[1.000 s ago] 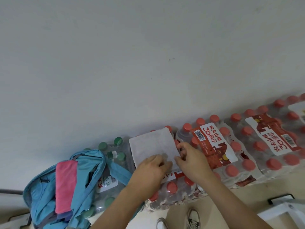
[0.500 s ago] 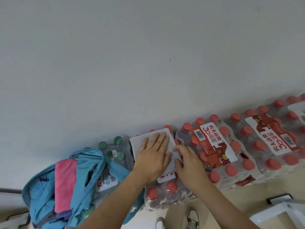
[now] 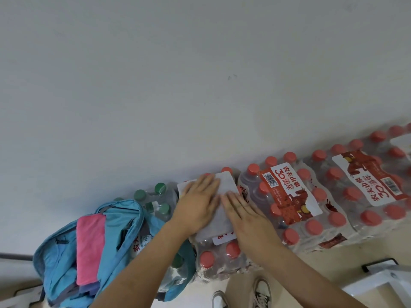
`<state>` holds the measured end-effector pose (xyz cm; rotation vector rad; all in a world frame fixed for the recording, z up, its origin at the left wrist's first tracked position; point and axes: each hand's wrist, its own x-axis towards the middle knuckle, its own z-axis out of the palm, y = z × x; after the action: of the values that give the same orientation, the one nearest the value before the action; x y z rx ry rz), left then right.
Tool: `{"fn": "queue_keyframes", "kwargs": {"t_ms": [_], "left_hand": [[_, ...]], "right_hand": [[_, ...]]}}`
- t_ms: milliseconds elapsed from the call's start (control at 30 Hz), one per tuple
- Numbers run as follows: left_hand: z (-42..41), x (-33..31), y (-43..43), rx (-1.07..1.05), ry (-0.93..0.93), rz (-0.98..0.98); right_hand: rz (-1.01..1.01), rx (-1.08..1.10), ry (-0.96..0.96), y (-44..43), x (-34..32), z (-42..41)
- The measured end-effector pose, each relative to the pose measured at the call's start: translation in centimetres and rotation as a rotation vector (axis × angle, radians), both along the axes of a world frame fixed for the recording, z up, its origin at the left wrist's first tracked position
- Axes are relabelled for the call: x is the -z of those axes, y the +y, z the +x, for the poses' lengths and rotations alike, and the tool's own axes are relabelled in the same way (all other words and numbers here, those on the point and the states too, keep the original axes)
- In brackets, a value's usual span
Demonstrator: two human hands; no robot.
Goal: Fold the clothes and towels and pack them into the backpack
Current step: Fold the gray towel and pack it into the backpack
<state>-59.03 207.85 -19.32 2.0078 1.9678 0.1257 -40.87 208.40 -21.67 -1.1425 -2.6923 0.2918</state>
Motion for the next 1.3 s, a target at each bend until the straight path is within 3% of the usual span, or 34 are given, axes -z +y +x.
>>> {"fn": "queue_keyframes", "kwargs": {"t_ms": [67, 233, 433, 533, 600, 700, 833, 900, 1067, 1300], "left_hand": [[-1.3, 0.3, -0.7, -0.133, 0.039, 0.034], [-1.6, -1.9, 1.1, -0.299, 0.06, -0.109], [-1.6, -3.2, 2.8, -0.227, 0.163, -0.203], [-1.3, -3.5, 2.5, -0.225, 0.129, -0.198], [-1.1, -3.6, 1.9, -0.213, 0.158, -0.121], [-0.5, -3.0, 0.3, -0.145, 0.236, 0.144], [-0.1, -0.9, -1.6, -0.07, 0.281, 0.405], [0.0, -0.1, -2.4, -0.041, 0.28, 0.516], [-0.1, 0.5, -4.0, 0.077, 0.226, 0.611], [-0.6, -0.9, -7.7, 0.052, 0.091, 0.357]], "right_hand": [[0.031, -0.07, -0.047, 0.1, 0.3, 0.4], [0.09, -0.119, -0.035, 1.5, -0.2, 1.0], [0.103, -0.095, 0.008, 2.2, -2.5, -0.3], [-0.001, -0.056, 0.073, 1.5, -2.3, -1.0], [-0.162, -0.031, 0.098, 1.4, -2.4, -1.0], [-0.522, 0.079, 0.218, 2.9, -3.0, -0.9], [-1.264, 0.487, 0.657, 5.0, -5.4, -1.3], [-1.425, 0.54, 0.71, 5.7, -6.5, -0.8], [-1.284, 0.437, 0.603, 5.2, -7.1, -1.5], [-0.973, 0.363, 0.645, 1.9, -5.7, -0.6]]}}
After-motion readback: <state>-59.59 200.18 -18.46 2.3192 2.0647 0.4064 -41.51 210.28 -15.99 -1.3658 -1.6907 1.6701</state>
